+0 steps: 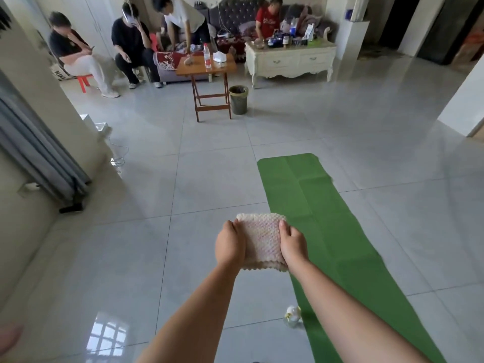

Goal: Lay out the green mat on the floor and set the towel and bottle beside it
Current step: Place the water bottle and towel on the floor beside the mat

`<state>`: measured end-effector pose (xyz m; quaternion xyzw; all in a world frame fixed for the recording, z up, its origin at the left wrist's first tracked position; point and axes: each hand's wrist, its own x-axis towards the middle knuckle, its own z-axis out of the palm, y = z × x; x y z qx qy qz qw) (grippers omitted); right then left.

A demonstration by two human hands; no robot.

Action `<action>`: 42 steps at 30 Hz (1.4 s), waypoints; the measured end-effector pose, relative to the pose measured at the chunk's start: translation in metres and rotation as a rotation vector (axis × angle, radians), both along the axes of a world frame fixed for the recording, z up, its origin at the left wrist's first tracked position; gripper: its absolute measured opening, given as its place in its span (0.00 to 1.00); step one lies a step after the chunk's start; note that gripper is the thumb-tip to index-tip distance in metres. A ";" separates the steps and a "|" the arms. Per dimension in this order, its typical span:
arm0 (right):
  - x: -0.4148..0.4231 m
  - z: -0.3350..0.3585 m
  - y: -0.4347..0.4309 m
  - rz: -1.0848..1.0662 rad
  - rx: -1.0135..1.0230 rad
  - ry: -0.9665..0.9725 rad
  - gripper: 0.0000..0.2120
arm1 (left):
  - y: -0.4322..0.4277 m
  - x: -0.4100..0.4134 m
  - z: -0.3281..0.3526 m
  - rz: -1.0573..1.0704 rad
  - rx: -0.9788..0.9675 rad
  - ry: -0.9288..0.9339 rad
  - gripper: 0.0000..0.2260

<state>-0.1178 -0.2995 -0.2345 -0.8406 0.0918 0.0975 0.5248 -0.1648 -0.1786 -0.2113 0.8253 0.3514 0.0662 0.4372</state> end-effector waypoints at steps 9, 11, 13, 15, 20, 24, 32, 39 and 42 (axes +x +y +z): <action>0.063 -0.019 0.115 -0.133 0.050 0.090 0.21 | 0.123 0.078 -0.015 -0.067 -0.063 0.010 0.19; 0.074 -0.023 0.139 -0.205 0.072 0.113 0.21 | 0.149 0.097 -0.017 -0.124 -0.079 0.025 0.19; 0.083 -0.027 0.164 -0.295 0.083 0.128 0.22 | 0.177 0.117 -0.023 -0.212 -0.095 0.045 0.18; 0.089 -0.029 0.187 -0.373 0.071 0.145 0.24 | 0.203 0.137 -0.027 -0.310 -0.093 0.088 0.17; 0.092 -0.034 0.216 -0.533 0.042 0.151 0.22 | 0.228 0.183 -0.035 -0.539 -0.082 0.165 0.15; 0.095 -0.043 0.209 -0.687 0.009 0.181 0.20 | 0.208 0.204 -0.048 -0.705 -0.109 0.196 0.15; 0.143 -0.077 0.174 -0.933 0.014 0.169 0.21 | 0.157 0.279 -0.077 -0.997 -0.032 0.182 0.16; 0.178 -0.104 0.142 -1.076 0.098 0.185 0.16 | 0.109 0.329 -0.111 -1.219 0.055 0.181 0.10; 0.184 -0.127 0.135 -1.159 0.135 0.223 0.13 | 0.096 0.339 -0.138 -1.272 0.062 0.246 0.08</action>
